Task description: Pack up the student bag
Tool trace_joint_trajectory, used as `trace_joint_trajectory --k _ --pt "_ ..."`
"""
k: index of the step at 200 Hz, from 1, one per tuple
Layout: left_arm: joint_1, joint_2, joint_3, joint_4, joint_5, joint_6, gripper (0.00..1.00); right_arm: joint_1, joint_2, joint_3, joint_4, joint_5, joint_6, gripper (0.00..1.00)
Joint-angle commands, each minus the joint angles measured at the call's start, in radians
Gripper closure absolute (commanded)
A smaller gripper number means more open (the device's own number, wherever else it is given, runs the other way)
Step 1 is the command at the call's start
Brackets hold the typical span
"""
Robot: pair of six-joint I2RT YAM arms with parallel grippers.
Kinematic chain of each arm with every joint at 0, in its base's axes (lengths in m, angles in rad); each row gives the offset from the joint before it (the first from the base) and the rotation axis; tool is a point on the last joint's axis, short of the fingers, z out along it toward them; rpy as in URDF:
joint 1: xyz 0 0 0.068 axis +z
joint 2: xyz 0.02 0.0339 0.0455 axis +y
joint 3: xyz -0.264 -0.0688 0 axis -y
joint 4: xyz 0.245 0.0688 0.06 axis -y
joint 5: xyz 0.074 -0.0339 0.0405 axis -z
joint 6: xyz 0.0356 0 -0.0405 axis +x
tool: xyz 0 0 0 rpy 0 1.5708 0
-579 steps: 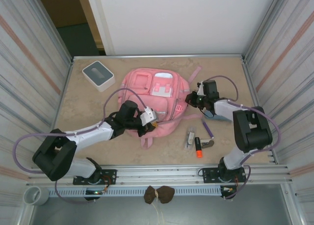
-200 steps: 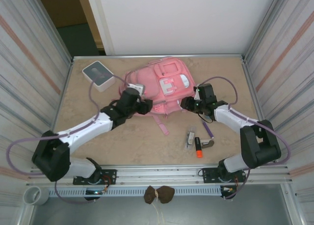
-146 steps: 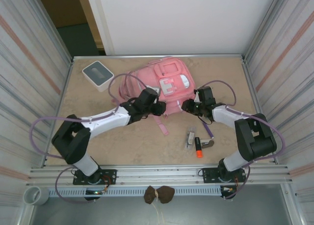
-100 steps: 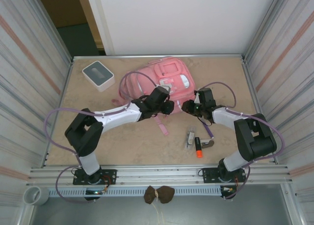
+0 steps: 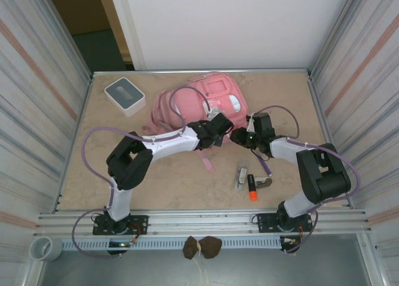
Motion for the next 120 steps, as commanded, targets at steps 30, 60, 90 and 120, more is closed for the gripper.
trace_joint_trajectory --k 30,60,90,120 --pt "-0.007 0.076 0.109 -0.140 -0.148 0.042 0.49 -0.011 0.023 -0.033 0.044 -0.055 0.006 0.71" --pt "-0.015 0.089 0.125 -0.184 -0.187 0.046 0.54 -0.013 0.031 -0.039 0.057 -0.068 0.009 0.71" --pt "-0.022 0.073 0.105 -0.199 -0.207 0.040 0.62 -0.017 0.029 -0.042 0.057 -0.069 0.009 0.71" --pt "-0.025 0.062 0.088 -0.198 -0.198 0.038 0.67 -0.019 0.024 -0.045 0.056 -0.068 0.006 0.71"
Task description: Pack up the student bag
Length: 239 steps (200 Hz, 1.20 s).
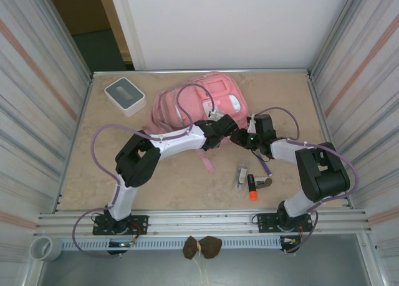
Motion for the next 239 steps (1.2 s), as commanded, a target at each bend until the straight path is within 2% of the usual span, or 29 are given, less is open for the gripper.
trace_joint_trajectory --k 1,50,98,145,170,211,239 --pt "-0.007 -0.011 -0.011 -0.034 -0.042 -0.001 0.67 -0.002 0.009 -0.017 -0.003 -0.024 0.006 0.71" --pt "-0.006 -0.004 -0.024 -0.005 0.010 0.009 0.74 -0.003 -0.001 -0.021 -0.011 -0.014 0.000 0.71" --pt "-0.005 -0.002 -0.030 -0.011 0.014 0.018 0.83 -0.003 0.002 -0.022 -0.008 -0.018 -0.001 0.72" --pt "-0.006 -0.065 -0.088 0.031 0.011 0.026 0.92 -0.009 -0.011 -0.024 -0.014 -0.012 -0.008 0.71" --pt "0.004 -0.105 -0.138 0.084 0.050 0.027 0.98 -0.012 -0.023 -0.026 -0.020 -0.007 -0.016 0.70" --pt "0.021 -0.159 -0.223 0.191 0.117 0.027 1.00 -0.016 -0.096 -0.027 -0.061 -0.014 -0.016 0.62" --pt "0.032 -0.209 -0.289 0.295 0.181 0.038 1.00 -0.007 -0.178 -0.043 -0.138 0.049 0.003 0.49"
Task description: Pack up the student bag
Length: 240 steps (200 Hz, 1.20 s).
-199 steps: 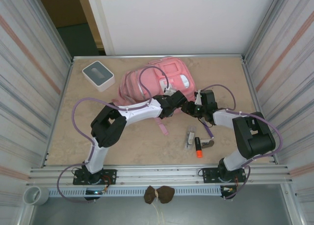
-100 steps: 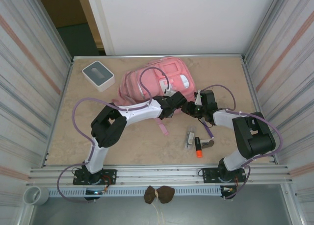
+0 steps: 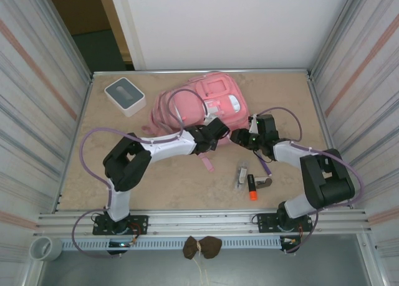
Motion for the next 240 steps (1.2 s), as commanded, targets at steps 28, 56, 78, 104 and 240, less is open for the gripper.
trace_joint_trajectory --k 28,56,78,104,240 --pt "0.029 -0.120 -0.108 0.138 0.133 0.008 1.00 0.008 -0.118 -0.052 -0.079 0.125 0.070 0.35" --pt "0.053 -0.156 -0.150 0.191 0.187 -0.001 1.00 0.027 -0.033 -0.003 -0.067 0.168 0.102 0.26" --pt "0.056 -0.183 -0.175 0.204 0.188 0.017 1.00 0.041 0.046 0.033 -0.014 0.186 0.117 0.26" --pt "0.064 -0.198 -0.179 0.167 0.181 0.033 1.00 0.044 0.109 0.061 0.047 0.189 0.126 0.41" --pt "0.224 -0.429 -0.365 -0.007 0.090 0.098 1.00 -0.088 0.035 0.112 -0.068 0.227 -0.028 1.00"
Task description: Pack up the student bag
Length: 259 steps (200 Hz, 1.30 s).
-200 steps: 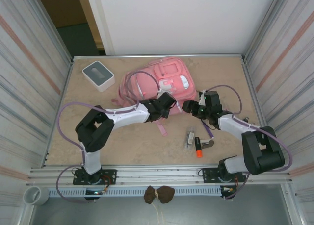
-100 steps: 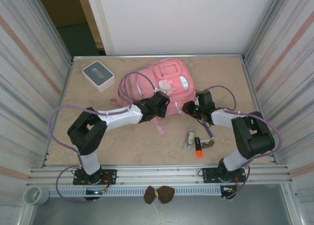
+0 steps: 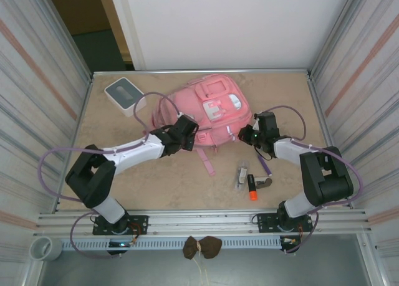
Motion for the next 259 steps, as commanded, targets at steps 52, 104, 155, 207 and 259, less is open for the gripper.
trace_joint_trajectory --k 52,104,155,207,259 --pt "0.032 -0.149 -0.008 -0.043 0.028 0.058 1.00 -0.046 0.043 0.214 -0.214 0.068 -0.170 0.87" --pt "0.001 -0.144 0.083 -0.043 0.114 0.069 1.00 -0.018 -0.086 0.269 -0.388 0.075 -0.223 0.49" --pt "-0.019 -0.132 0.115 -0.041 0.132 0.081 1.00 0.086 -0.026 0.251 -0.192 -0.202 0.051 0.35" --pt "-0.045 -0.118 0.121 -0.049 0.126 0.093 1.00 0.107 0.087 0.272 -0.059 -0.187 0.206 0.33" --pt "-0.056 -0.125 0.108 -0.052 0.124 0.107 1.00 0.096 0.125 0.266 -0.065 -0.054 0.169 0.68"
